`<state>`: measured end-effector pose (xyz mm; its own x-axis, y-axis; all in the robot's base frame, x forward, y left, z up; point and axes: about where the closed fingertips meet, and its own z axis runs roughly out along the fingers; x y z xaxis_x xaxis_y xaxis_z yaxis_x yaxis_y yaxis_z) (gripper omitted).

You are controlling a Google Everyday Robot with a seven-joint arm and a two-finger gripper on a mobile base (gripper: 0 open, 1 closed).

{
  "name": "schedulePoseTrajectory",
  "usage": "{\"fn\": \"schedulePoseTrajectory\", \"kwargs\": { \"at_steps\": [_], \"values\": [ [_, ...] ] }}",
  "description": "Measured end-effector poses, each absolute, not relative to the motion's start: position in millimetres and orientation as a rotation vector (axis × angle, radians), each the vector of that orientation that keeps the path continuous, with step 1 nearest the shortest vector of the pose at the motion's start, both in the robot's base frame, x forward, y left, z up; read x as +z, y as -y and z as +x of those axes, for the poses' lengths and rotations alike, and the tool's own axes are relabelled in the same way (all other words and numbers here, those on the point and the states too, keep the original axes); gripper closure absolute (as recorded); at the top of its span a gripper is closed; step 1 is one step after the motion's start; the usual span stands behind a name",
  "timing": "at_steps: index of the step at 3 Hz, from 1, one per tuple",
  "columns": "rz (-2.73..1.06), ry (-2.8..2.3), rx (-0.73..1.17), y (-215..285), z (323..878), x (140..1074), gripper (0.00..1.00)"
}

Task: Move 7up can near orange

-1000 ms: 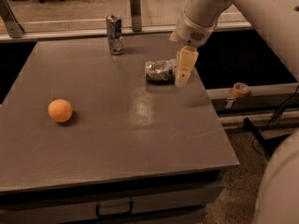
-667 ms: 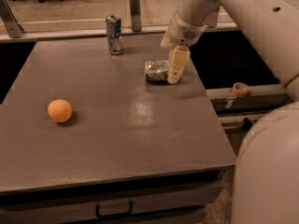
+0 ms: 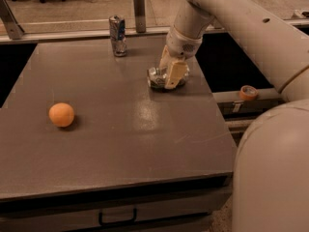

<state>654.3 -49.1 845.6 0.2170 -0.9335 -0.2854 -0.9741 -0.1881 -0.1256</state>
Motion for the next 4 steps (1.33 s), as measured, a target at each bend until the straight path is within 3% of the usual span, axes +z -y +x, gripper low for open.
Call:
{"fn": "schedulePoseTrajectory", "kwargs": {
  "at_steps": [1, 2, 4],
  "values": [
    [-2.200, -1.779, 0.237, 40.9, 636.1, 870.1, 0.87],
    [-2.078, -1.813, 0.392, 28.2, 599.2, 898.8, 1.00],
    [-2.031, -1.804, 0.478, 13.7, 592.7, 905.1, 1.00]
  ]
}}
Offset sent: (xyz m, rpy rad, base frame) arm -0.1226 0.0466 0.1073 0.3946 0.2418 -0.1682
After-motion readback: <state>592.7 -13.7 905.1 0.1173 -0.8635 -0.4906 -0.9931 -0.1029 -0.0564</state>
